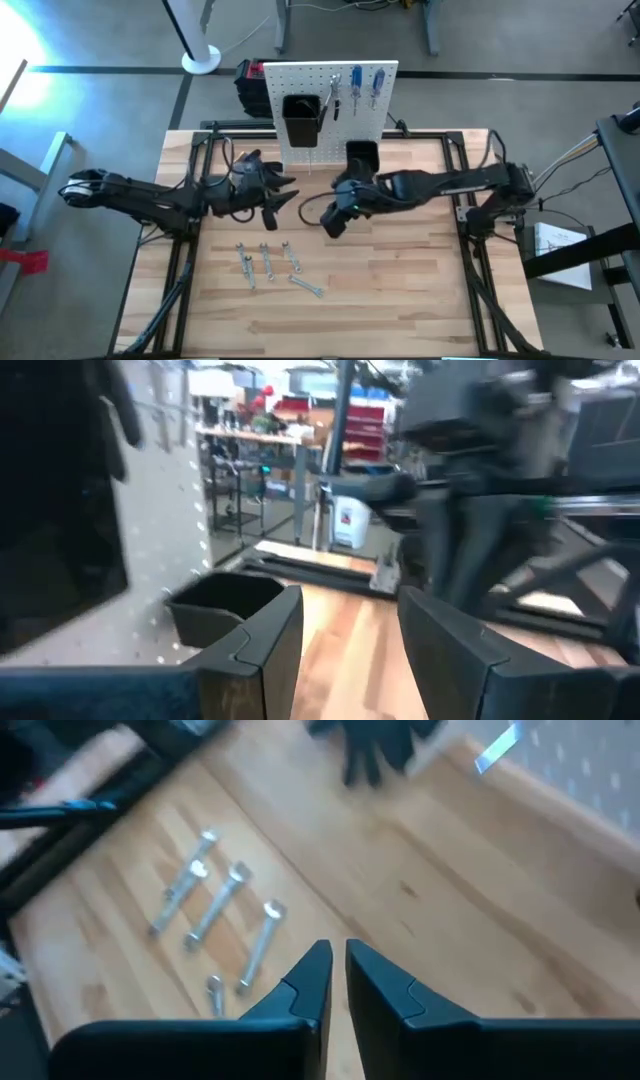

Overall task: Hang tools onto peg board
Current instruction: Hang the silver wrench on the peg board

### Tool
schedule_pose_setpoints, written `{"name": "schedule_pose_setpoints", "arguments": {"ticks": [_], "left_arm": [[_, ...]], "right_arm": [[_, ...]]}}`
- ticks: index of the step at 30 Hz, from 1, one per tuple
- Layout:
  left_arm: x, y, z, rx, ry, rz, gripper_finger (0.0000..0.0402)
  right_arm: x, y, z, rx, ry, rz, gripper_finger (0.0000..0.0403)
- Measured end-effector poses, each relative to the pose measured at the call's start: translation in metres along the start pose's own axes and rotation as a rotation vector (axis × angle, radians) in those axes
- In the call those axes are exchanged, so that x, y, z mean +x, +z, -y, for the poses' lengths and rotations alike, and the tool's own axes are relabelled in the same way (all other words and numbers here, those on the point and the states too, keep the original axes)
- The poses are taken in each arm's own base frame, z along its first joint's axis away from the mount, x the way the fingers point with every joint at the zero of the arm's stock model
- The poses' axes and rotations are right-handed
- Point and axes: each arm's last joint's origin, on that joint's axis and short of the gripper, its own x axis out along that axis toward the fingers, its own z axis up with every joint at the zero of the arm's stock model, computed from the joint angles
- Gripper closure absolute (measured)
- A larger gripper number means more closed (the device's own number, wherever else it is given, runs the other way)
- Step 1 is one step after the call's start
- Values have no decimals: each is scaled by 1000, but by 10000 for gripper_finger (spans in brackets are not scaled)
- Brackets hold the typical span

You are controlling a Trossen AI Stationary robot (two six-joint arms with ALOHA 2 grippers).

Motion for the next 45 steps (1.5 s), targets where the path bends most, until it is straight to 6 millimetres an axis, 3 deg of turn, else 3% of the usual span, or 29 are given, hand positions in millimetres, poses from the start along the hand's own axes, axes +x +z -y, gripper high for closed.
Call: {"name": "schedule_pose_setpoints", "arguments": {"ticks": [6,11,21,30,34,40,45], "left_arm": [[8,-14,6,16,-11,-45,247],[8,-30,4,42,-11,-67,247],[-29,-66,-12,-60,-30,134,247],[-36,-74,-9,-104,-65,110,247],[-40,-84,-1,-125,-93,37,247],[-43,-108,4,-173,53,-128,247],[-47,-123,8,-257,23,-275,247]], "right_arm": [[24,7,16,124,11,-138,364],[27,9,15,129,28,-117,357],[30,4,11,113,26,-141,356],[32,18,31,155,9,-160,360],[34,18,38,97,-105,-103,351],[49,-4,47,36,-253,-87,343],[71,-33,66,103,-337,-116,349]]}}
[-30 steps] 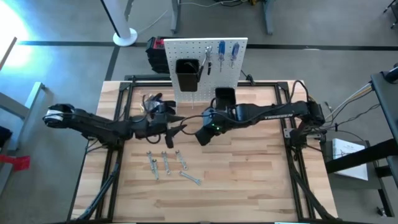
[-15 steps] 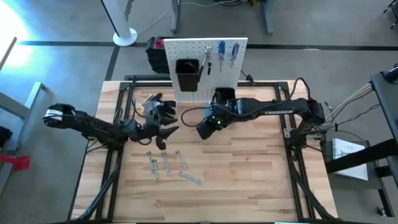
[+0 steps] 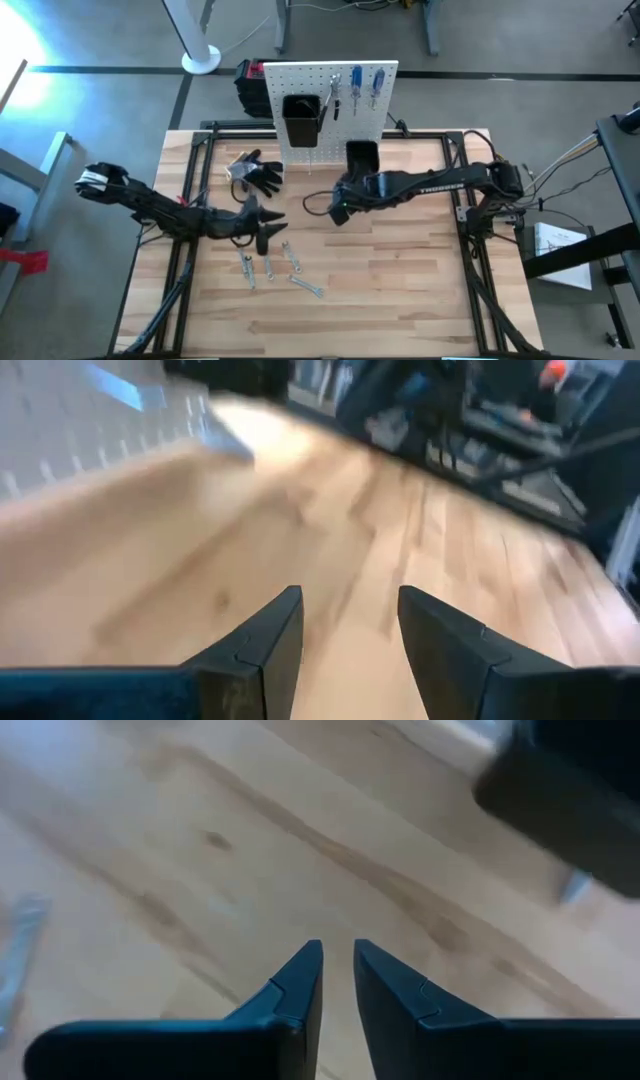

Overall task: Hang tools onto peg board
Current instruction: Hang the silver wrench on the peg board

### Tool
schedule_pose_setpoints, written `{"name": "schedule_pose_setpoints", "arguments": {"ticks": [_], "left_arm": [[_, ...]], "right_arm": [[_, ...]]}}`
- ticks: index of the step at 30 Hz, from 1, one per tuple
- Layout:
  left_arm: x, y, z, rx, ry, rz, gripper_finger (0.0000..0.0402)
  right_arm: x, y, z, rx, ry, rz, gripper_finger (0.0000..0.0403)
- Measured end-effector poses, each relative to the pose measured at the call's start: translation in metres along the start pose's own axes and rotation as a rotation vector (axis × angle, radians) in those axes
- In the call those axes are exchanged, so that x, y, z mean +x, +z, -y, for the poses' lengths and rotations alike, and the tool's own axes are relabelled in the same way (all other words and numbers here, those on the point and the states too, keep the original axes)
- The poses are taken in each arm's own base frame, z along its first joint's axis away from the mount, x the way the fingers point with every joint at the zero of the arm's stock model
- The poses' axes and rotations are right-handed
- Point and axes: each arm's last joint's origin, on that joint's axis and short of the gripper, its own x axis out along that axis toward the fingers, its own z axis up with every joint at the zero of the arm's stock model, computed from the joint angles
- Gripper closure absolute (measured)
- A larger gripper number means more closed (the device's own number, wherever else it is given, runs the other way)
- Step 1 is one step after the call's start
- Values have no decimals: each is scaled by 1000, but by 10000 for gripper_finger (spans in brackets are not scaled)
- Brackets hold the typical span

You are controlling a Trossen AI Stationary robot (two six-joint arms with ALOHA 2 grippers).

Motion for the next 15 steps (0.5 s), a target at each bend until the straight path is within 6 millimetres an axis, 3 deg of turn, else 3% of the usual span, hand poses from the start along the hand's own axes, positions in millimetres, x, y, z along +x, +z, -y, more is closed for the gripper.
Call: {"name": "schedule_pose_setpoints", "arguments": {"ticks": [5,8,15], "left_arm": [[1,-9,-1,-15,-37,-133,247],[3,-10,4,93,-129,-219,247],[14,0,19,384,-163,-478,247]], "right_arm": [[34,-37,7,43,75,-105,352],[47,-60,7,23,165,-156,347],[56,-85,-1,-62,313,-107,352]]}}
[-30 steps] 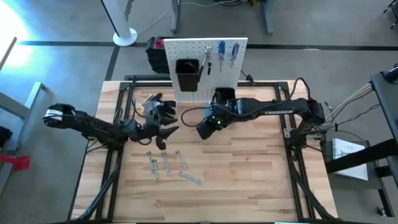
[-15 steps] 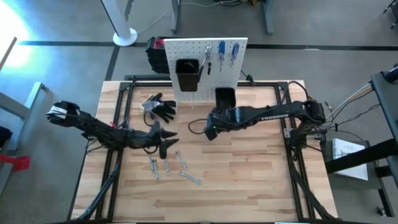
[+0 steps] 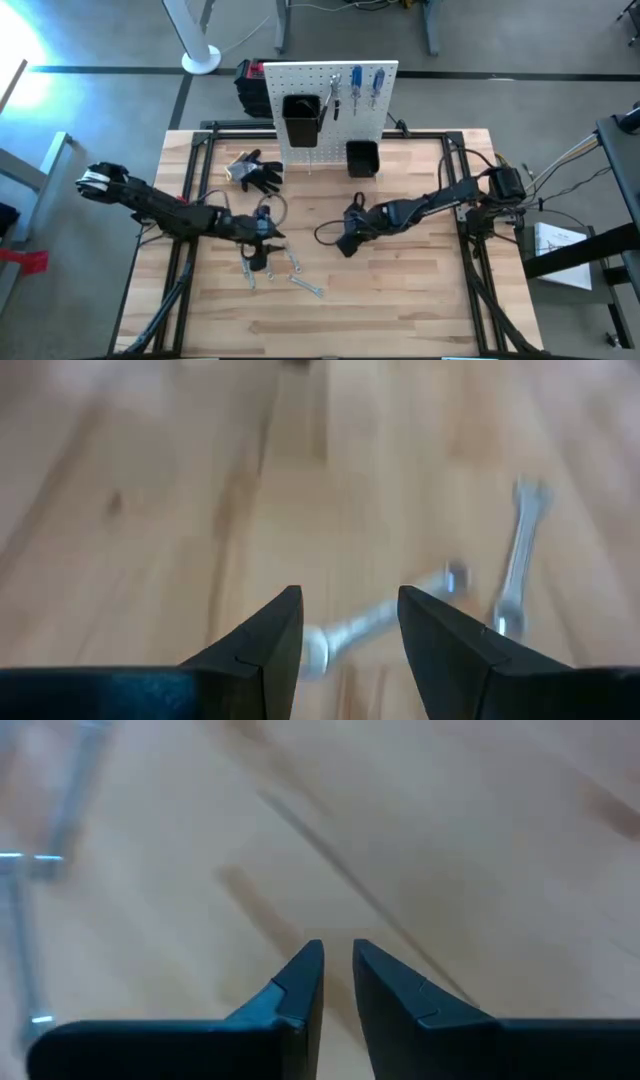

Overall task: Hang tools onto peg board
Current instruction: Hang the silver wrench on the peg board

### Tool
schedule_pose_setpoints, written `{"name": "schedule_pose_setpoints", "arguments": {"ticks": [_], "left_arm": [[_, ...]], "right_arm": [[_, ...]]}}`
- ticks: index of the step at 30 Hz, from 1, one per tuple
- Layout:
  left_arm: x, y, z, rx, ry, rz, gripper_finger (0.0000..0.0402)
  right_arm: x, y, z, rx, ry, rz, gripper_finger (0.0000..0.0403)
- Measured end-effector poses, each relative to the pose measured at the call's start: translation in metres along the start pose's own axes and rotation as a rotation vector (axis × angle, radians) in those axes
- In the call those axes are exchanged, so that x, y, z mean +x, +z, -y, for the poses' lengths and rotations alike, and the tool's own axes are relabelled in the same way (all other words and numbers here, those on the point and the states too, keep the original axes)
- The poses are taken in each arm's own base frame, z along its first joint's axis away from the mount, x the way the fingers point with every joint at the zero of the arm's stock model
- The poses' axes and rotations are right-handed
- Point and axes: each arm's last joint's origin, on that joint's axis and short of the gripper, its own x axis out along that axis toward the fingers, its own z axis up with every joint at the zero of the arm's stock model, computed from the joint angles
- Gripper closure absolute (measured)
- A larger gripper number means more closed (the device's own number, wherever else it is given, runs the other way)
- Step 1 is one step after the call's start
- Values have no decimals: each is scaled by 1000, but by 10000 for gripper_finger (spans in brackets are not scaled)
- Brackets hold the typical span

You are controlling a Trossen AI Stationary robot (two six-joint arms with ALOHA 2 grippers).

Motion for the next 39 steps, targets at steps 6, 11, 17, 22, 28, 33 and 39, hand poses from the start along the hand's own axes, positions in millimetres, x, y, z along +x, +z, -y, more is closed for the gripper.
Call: {"name": "schedule_pose_setpoints", "arguments": {"ticks": [6,11,17,22,28,33,39], "left_arm": [[9,16,10,50,-53,-94,247],[21,9,25,98,-144,-117,247],[33,-5,42,64,-211,-62,247],[44,-18,49,10,-209,-142,247],[61,-24,52,26,-196,-150,247],[68,-23,54,67,-212,-103,246],[68,-29,52,100,-211,-116,252]], "right_arm": [[-1,3,-24,-185,191,158,368],[12,-6,-34,-492,243,185,380],[23,-6,-39,-552,226,169,391],[22,-4,-37,-555,210,182,391],[22,1,-34,-553,201,193,391],[23,2,-33,-548,197,194,391],[23,3,-33,-547,196,193,391]]}}
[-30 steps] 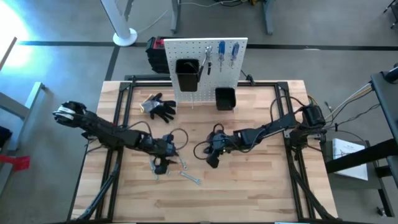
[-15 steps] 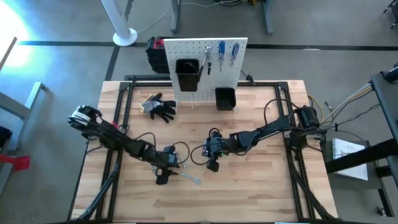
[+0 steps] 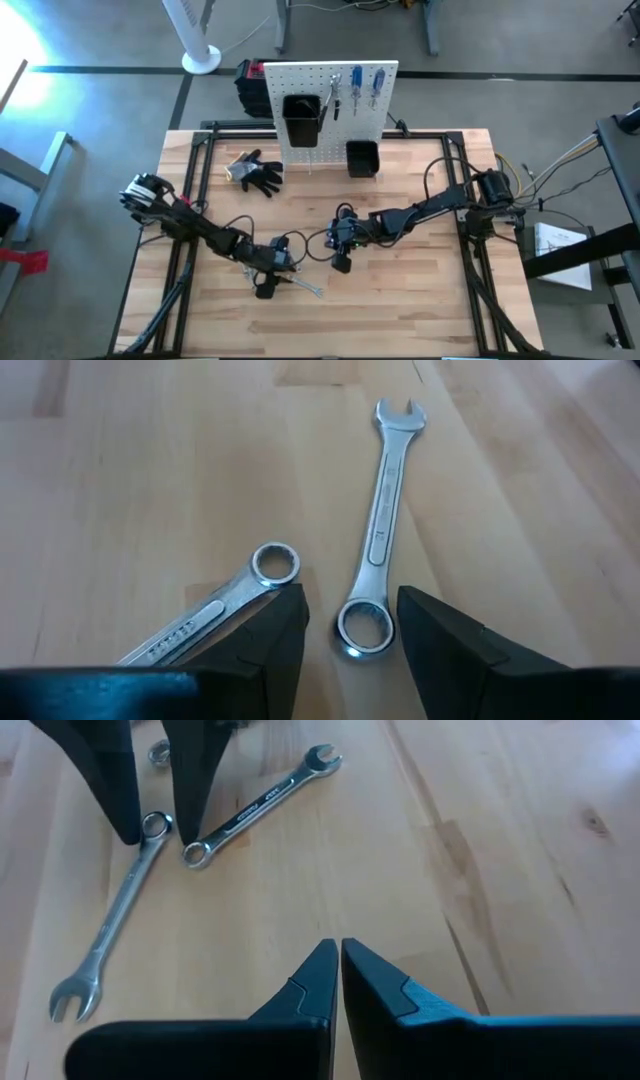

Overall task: Hang tools onto peg board
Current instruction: Hang the silver wrench on the peg board

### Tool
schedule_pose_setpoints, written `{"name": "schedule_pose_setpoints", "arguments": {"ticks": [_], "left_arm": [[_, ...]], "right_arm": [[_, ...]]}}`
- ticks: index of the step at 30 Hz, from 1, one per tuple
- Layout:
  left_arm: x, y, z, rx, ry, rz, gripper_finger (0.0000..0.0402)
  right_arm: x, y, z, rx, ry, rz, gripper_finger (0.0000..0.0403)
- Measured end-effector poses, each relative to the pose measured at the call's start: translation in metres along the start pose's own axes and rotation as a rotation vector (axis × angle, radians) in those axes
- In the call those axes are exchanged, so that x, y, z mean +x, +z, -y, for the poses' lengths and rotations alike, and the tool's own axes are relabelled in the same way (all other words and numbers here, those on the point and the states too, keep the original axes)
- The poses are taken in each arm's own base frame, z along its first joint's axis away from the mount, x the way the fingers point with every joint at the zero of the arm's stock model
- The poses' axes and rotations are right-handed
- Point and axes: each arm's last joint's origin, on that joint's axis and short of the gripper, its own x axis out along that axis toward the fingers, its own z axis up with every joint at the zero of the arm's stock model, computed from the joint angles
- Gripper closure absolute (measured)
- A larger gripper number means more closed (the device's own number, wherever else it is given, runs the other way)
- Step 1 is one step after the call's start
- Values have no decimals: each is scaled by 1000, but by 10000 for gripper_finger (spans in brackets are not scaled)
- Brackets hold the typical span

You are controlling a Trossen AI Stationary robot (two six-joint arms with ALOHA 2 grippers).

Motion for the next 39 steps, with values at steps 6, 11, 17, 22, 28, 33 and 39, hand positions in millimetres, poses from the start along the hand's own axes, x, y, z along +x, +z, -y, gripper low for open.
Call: {"name": "schedule_pose_setpoints", "arguments": {"ticks": [6,11,17,22,28,33,39], "left_arm": [[0,-2,-1,26,12,-5,310],[0,-3,-1,25,12,-7,334],[-1,-1,-1,19,10,8,334],[-7,4,0,28,40,37,334],[-20,17,0,75,115,121,334],[-33,28,0,125,172,191,334],[-44,34,-1,228,279,207,334]], "right_arm": [[0,1,3,7,-7,-1,391],[0,-2,5,6,-20,-30,391],[0,-4,5,6,-26,-50,391],[0,-4,5,78,-26,-47,391],[-9,4,3,227,-10,-12,391],[-20,12,0,250,54,14,386],[-30,31,-4,245,301,87,333]]}}
